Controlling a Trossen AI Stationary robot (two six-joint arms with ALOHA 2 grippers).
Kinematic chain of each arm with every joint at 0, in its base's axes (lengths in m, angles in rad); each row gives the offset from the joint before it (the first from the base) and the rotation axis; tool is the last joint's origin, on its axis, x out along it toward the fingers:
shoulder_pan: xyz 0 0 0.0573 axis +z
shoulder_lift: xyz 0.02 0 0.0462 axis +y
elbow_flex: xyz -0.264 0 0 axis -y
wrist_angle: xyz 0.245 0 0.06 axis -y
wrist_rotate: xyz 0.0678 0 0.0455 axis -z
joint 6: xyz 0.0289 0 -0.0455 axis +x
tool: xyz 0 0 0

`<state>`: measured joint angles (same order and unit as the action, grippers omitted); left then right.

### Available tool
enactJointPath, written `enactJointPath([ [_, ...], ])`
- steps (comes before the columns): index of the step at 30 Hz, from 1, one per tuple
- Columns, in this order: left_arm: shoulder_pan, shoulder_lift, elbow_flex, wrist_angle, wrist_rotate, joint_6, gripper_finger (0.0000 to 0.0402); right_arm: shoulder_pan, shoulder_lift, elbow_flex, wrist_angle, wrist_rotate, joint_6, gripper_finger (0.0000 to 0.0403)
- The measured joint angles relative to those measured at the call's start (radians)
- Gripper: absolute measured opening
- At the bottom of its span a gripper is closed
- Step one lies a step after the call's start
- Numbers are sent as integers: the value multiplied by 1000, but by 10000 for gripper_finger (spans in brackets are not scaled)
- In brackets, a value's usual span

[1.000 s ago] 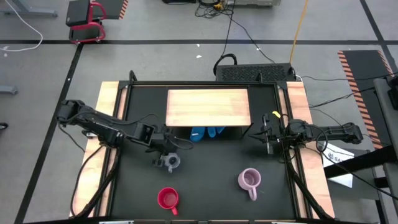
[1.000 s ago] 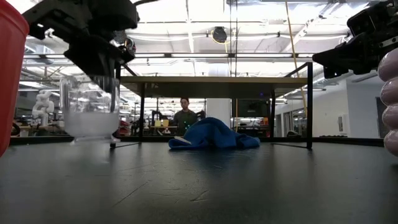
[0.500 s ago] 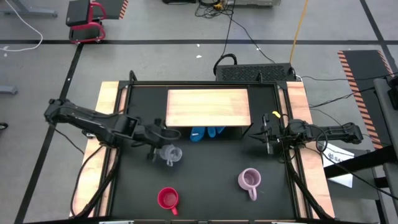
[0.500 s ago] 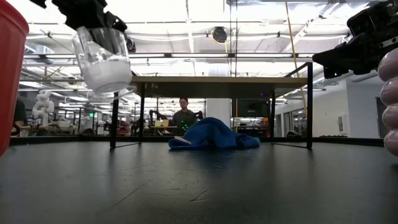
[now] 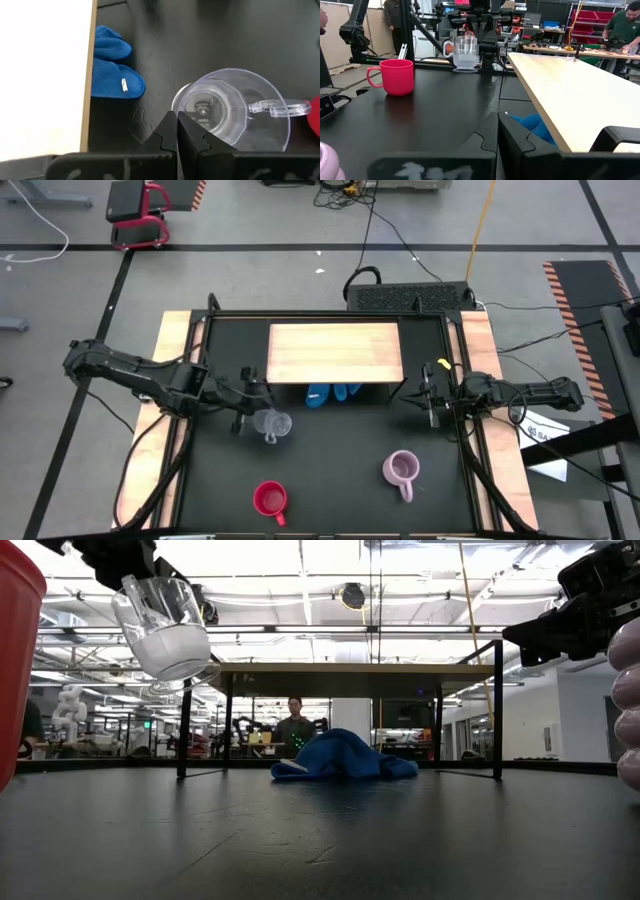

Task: Stack small to large cups/mugs on shelf
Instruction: Put the transparent mug on the shelf

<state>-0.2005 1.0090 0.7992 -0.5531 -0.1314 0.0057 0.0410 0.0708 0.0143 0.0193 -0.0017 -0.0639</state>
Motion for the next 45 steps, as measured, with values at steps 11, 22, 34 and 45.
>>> enactJointPath([
  [11, -1, -221, -225, 222, -29, -34, 0, 0, 0, 0, 3, 0, 0, 0],
  [22, -1, -324, -388, 351, -32, -107, 0, 0, 0, 0, 9, 0, 0, 0],
  [34, -3, -325, -397, 342, -22, -117, 0, 0, 0, 0, 8, 0, 25, 0],
  [45, -3, -346, -457, 442, -34, -79, 0, 0, 0, 0, 7, 0, 22, 0],
])
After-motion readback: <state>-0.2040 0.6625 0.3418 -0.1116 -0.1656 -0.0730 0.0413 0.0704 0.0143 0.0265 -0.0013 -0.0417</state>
